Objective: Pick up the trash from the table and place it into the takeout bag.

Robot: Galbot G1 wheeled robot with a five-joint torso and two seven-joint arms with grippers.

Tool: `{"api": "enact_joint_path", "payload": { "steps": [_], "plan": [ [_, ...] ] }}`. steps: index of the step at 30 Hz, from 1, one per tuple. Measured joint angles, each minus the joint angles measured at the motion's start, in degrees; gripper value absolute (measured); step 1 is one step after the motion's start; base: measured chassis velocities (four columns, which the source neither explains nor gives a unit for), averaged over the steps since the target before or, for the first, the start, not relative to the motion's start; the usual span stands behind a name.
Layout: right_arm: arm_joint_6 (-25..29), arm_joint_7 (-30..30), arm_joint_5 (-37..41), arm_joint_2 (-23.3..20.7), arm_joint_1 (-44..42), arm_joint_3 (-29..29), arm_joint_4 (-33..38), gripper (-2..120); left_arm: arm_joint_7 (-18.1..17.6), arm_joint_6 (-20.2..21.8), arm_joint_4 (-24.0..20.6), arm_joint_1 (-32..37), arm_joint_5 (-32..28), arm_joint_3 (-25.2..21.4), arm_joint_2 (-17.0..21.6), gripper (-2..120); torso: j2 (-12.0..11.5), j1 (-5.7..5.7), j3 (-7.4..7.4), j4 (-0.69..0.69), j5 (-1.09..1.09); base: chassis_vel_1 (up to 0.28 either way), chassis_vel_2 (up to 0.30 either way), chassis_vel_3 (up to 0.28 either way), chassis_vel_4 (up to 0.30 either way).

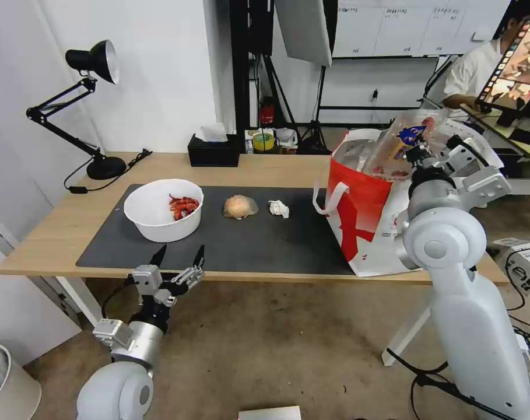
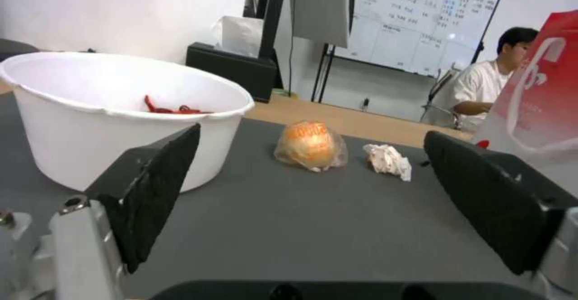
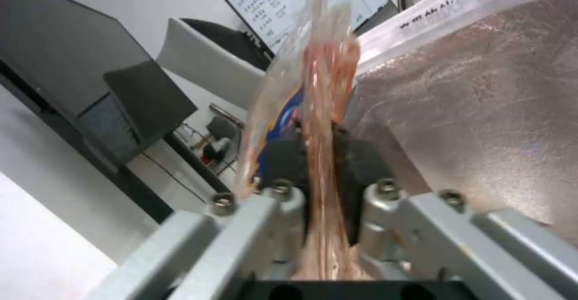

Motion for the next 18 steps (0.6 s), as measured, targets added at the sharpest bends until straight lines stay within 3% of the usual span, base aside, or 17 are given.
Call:
{"api": "enact_joint_path", "payload": {
  "steps": [18],
  "plan": [
    [0.05, -1.40, 0.12, -0.22, -0.55, 0.30, 1.12, 83, -0.01, -0.15, -0.84, 0.45, 0.02, -0.22, -0.10, 100, 0.00, 0.00, 0.00, 0.00, 0.00, 0.000, 0.000, 0.000, 0.000]
  ]
}}
